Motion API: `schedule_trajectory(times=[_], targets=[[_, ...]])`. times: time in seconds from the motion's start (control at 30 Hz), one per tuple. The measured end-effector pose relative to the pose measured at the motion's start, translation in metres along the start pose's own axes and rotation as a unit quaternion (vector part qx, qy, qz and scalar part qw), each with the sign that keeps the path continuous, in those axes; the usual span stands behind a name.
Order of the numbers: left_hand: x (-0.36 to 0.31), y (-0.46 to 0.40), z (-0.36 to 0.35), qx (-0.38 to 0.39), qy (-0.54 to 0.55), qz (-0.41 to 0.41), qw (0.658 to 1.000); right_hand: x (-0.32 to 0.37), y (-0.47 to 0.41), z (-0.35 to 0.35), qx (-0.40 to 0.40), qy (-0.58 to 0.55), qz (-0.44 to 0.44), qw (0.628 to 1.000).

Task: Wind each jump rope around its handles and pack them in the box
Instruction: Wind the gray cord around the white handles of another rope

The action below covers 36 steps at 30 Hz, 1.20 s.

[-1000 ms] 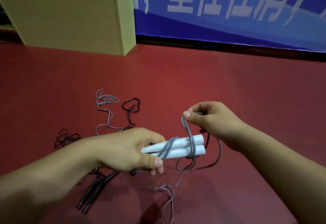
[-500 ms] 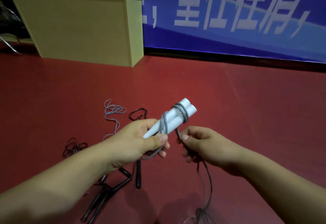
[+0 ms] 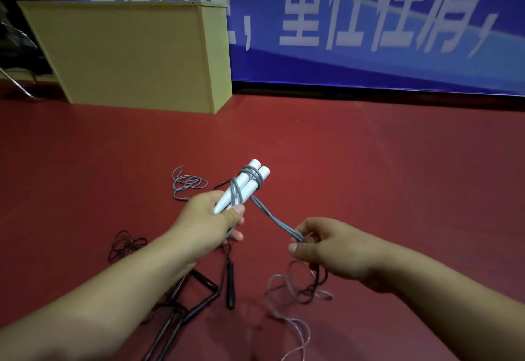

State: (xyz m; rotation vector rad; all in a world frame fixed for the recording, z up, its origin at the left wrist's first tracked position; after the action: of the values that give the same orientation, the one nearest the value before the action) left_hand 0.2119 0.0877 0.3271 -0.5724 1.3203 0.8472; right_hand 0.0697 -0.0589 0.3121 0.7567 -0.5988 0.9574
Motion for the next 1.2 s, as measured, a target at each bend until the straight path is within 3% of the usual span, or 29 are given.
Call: schedule_trajectory(times=[0.27, 0.53, 0.67, 0.77, 0.9, 1.0, 1.2], targets=[[0.006, -0.007, 0.007, -0.028, -0.036, 0.001, 0.999, 0.004, -0.005, 0.003, -0.047, -0.045, -0.022, 0.998], [0.008, -0.010, 0.011, -0.024, -0.119, -0.029, 0.992, 0.003, 0.001, -0.007, 0.042, -0.115, -0.072, 0.990], [0.015, -0.007, 0.005, 0.038, -0.273, -0.048, 0.960, 0.017, 0.008, -0.004, 0.070, -0.180, -0.040, 0.980], [0.018, 0.001, -0.007, 0.100, -0.365, -0.057, 0.924, 0.023, 0.010, 0.004, 0.045, -0.215, -0.023, 0.975], [0.011, 0.014, -0.025, 0.177, -0.381, -0.083, 0.904, 0.010, 0.003, 0.023, -0.061, -0.248, -0.039, 0.966], [0.006, 0.024, -0.035, 0.231, -0.384, -0.087, 0.890, -0.001, -0.001, 0.037, -0.130, -0.194, -0.032, 0.972], [-0.005, 0.046, -0.054, 0.337, -0.335, -0.070, 0.877, -0.002, 0.000, 0.039, -0.143, -0.067, 0.060, 0.986]])
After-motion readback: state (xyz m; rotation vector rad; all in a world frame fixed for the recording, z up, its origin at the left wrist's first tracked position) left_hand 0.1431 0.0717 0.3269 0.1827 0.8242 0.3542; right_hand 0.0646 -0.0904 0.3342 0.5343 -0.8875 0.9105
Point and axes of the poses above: each hand's wrist, its own y-axis away from the middle knuckle, its own z-axis out of the back of the hand, x = y × z, the point moved 6 cm from there along -y, towards the middle knuckle, and after that the axes turned 9 degrees about y, right-handed, at the moved point
